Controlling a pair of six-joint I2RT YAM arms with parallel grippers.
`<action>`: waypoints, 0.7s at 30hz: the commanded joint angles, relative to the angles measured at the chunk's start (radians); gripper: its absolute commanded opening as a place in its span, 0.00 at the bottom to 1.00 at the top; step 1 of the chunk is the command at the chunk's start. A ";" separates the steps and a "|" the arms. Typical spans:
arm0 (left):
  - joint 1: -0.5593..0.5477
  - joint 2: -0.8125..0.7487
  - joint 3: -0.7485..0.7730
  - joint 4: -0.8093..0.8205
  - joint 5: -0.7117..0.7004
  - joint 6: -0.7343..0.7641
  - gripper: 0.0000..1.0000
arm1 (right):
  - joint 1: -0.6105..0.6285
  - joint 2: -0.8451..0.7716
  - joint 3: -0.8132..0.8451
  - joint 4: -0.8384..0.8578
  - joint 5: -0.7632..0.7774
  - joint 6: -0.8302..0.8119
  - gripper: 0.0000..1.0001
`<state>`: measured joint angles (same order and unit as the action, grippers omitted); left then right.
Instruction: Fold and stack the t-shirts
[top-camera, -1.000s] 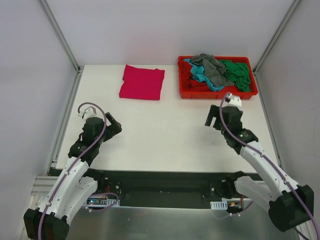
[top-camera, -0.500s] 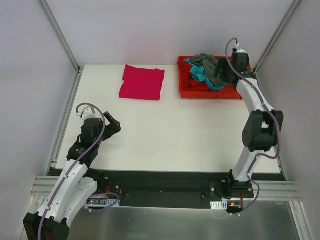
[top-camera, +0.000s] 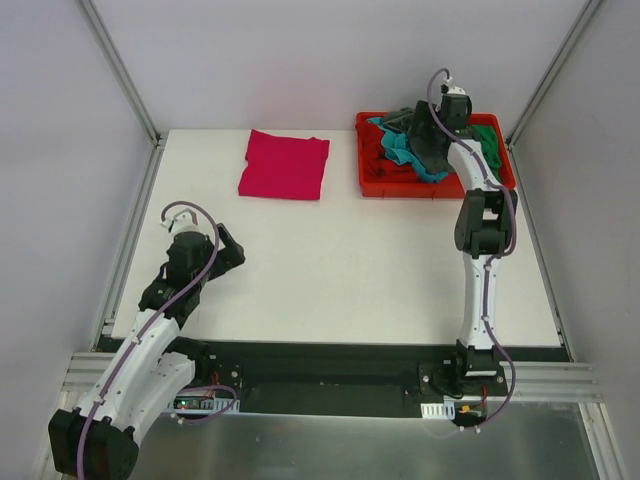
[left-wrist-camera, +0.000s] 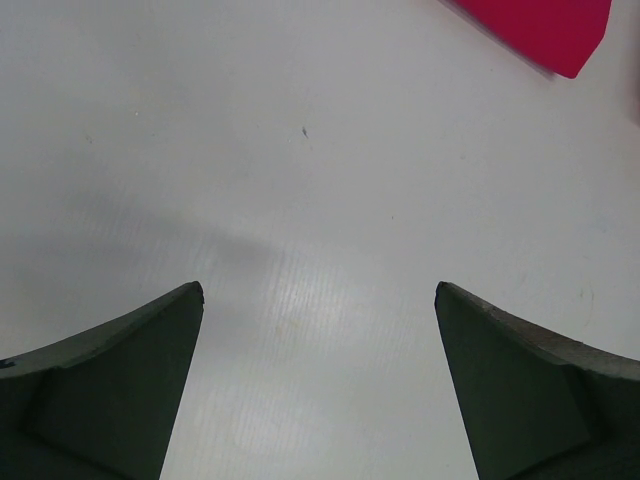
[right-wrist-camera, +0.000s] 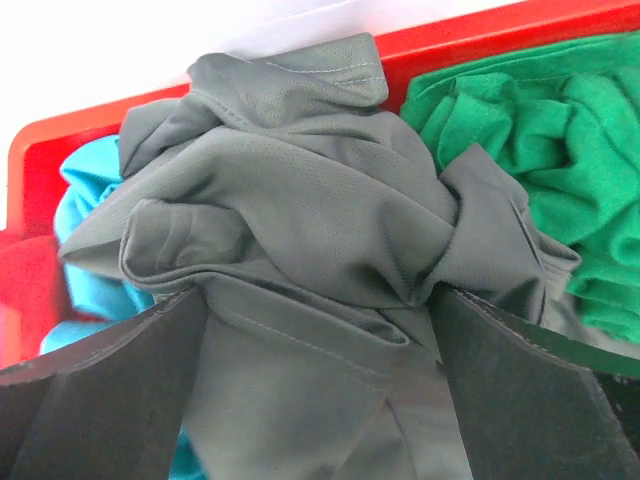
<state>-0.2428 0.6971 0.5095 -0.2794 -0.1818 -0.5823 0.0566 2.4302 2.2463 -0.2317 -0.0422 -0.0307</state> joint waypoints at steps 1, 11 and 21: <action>-0.006 -0.015 0.037 0.054 0.060 0.038 0.99 | -0.004 0.079 0.082 0.181 -0.001 0.069 0.96; -0.006 -0.044 0.027 0.068 0.079 0.044 0.99 | -0.008 0.080 0.070 0.253 0.036 0.161 0.62; -0.006 -0.048 0.020 0.086 0.126 0.041 0.99 | -0.080 -0.124 -0.008 0.212 0.053 0.120 0.36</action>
<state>-0.2428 0.6579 0.5102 -0.2428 -0.1001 -0.5598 0.0177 2.4821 2.2280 -0.0494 -0.0113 0.1112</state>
